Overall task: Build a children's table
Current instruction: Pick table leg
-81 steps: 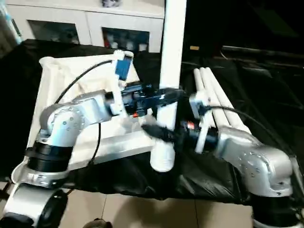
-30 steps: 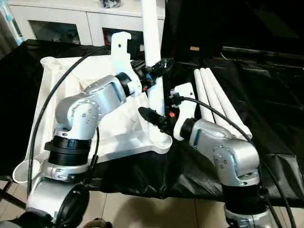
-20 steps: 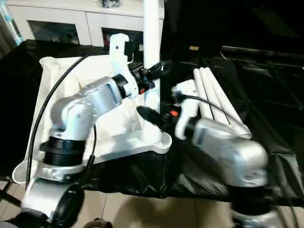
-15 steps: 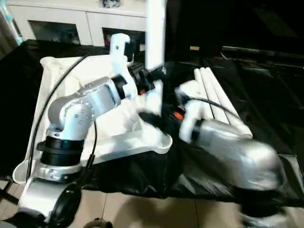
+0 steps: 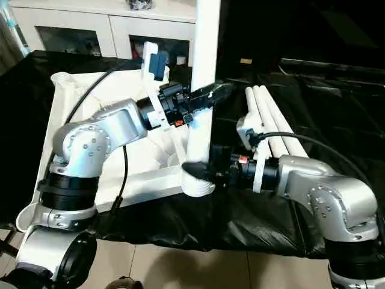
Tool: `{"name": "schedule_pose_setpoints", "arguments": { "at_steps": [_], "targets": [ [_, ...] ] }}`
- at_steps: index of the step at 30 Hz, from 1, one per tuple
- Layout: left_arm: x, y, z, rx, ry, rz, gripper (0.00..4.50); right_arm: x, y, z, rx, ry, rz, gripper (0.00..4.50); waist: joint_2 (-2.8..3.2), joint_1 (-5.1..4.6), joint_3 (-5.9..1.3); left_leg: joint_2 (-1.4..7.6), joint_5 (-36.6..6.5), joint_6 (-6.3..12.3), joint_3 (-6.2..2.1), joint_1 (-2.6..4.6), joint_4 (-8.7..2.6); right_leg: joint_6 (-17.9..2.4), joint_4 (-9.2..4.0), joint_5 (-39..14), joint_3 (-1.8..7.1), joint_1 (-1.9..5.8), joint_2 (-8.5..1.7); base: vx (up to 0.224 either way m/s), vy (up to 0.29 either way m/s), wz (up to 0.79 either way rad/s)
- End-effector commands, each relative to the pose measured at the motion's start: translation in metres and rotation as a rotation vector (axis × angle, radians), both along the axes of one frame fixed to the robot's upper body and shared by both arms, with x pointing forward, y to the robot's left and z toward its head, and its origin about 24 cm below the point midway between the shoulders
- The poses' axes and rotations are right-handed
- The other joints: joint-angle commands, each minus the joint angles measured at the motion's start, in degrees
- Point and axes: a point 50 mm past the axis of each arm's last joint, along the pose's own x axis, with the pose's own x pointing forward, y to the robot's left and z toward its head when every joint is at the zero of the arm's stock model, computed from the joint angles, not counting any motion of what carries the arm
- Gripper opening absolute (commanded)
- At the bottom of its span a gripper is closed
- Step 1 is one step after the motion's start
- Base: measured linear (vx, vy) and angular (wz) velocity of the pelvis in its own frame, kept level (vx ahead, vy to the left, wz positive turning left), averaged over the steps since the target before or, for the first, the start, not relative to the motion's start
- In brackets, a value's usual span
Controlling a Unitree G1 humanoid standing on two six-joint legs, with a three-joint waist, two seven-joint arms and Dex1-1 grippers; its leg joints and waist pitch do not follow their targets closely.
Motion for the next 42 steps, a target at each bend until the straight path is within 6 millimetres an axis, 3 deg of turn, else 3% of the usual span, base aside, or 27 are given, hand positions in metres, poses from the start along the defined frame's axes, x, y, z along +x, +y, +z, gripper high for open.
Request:
{"name": "schedule_pose_setpoints", "arguments": {
  "at_steps": [1,5,6,7,8,10,11,18,20,22,25,28,35,42],
  "targets": [
    [-0.006,-0.001,0.004,-0.014,-0.022,-0.042,1.85,0.003,-0.001,0.006,0.011,-0.011,0.026,3.32,-0.92,0.32,-3.68,2.74,-5.6,1.76,-0.74,1.78,-3.32,-14.3,-4.03,-0.6,1.51,2.22,-4.17,0.0,0.0,0.0],
    [-0.008,0.0,0.005,-0.012,-0.024,-0.065,1.85,0.006,-0.001,0.006,0.032,0.004,0.037,3.32,-0.93,0.5,-3.67,2.62,-5.7,1.47,-0.67,1.81,-3.33,-13.9,-4.12,-1.9,1.5,2.07,-4.09,0.0,0.0,0.0],
    [-0.008,0.0,0.005,-0.011,-0.024,-0.068,1.85,0.006,-0.001,0.005,0.035,0.006,0.039,3.32,-0.46,0.64,-3.71,2.64,-5.6,1.26,-0.72,1.83,-3.29,-13.8,-4.11,-1.6,1.54,2.02,-4.07,0.0,0.0,0.0],
    [-0.009,0.0,0.004,-0.013,-0.02,-0.076,1.85,0.006,-0.001,0.004,0.04,0.01,0.04,3.32,-0.81,0.68,-3.77,2.66,-5.3,1.18,-0.73,1.79,-3.33,-13.8,-4.0,-0.6,1.5,2.14,-4.02,0.0,0.0,0.0],
    [-0.01,-0.001,0.005,-0.015,-0.019,-0.092,1.85,0.006,0.0,0.004,0.046,0.015,0.043,3.32,0.0,0.79,-3.84,2.66,-5.1,1.04,-0.83,1.83,-3.27,-13.9,-3.82,0.0,1.52,2.05,-4.06,0.0,0.0,0.0],
    [-0.012,-0.002,0.004,-0.016,-0.018,-0.115,1.85,0.004,0.0,0.003,0.055,0.023,0.05,3.32,-0.78,0.75,-3.83,2.61,-5.1,1.18,-0.69,1.82,-3.35,-14.0,-3.92,1.1,1.49,2.15,-3.92,0.0,0.0,0.0],
    [-0.013,-0.003,0.004,-0.014,-0.019,-0.121,1.85,0.003,0.001,0.002,0.057,0.025,0.055,3.32,-0.36,0.9,-3.89,2.67,-5.1,1.11,-0.79,1.89,-3.31,-14.2,-3.75,1.1,1.47,2.14,-4.03,0.0,0.0,0.0],
    [-0.012,-0.011,0.002,-0.022,-0.015,-0.148,1.85,0.0,0.001,-0.002,0.044,0.045,0.078,3.32,-1.22,0.72,-3.74,2.66,-5.7,1.18,-0.65,1.8,-3.37,-13.7,-4.12,-1.4,1.53,2.21,-4.08,0.0,0.0,0.0],
    [-0.011,-0.013,0.002,-0.022,-0.013,-0.146,1.85,0.0,0.001,-0.002,0.045,0.047,0.083,3.32,-0.97,0.76,-3.73,2.63,-5.5,1.25,-0.67,1.76,-3.33,-13.5,-4.11,-1.5,1.54,2.17,-4.12,0.0,0.0,0.0],
    [-0.011,-0.014,0.003,-0.032,-0.008,-0.154,1.85,0.0,0.003,-0.002,0.04,0.05,0.099,3.14,-1.23,0.74,-3.79,2.61,-4.9,1.61,-0.65,1.73,-3.27,-13.6,-4.04,-0.7,1.53,2.21,-4.07,0.0,0.0,0.0],
    [-0.012,-0.013,0.001,-0.025,-0.01,-0.168,1.85,0.0,0.004,-0.005,0.036,0.055,0.102,2.85,-1.15,0.83,-3.81,2.61,-4.6,1.92,-0.67,1.7,-3.24,-13.7,-3.95,-0.3,1.5,2.2,-4.11,0.0,0.0,0.0],
    [-0.014,-0.012,0.0,-0.028,0.0,-0.18,1.85,-0.001,0.004,-0.008,0.028,0.068,0.11,2.59,-0.81,0.79,-3.81,2.65,-4.7,1.8,-0.71,1.74,-3.25,-13.9,-3.91,-0.2,1.48,2.15,-4.11,0.0,0.0,0.0],
    [-0.017,-0.013,0.0,-0.011,-0.018,-0.229,1.85,-0.001,0.004,-0.009,0.025,0.073,0.12,2.03,-0.92,0.86,-3.8,2.68,-5.3,1.31,-0.72,1.78,-3.32,-13.6,-3.98,-1.2,1.5,2.16,-4.12,0.0,0.0,0.0],
    [-0.02,-0.016,-0.002,0.008,-0.021,-0.256,1.85,-0.001,0.006,-0.01,0.04,0.07,0.114,1.96,-0.73,0.82,-3.87,2.67,-5.1,1.44,-0.71,1.8,-3.26,-14.2,-3.86,0.5,1.5,2.18,-4.09,0.0,0.0,0.0]
  ]
}}
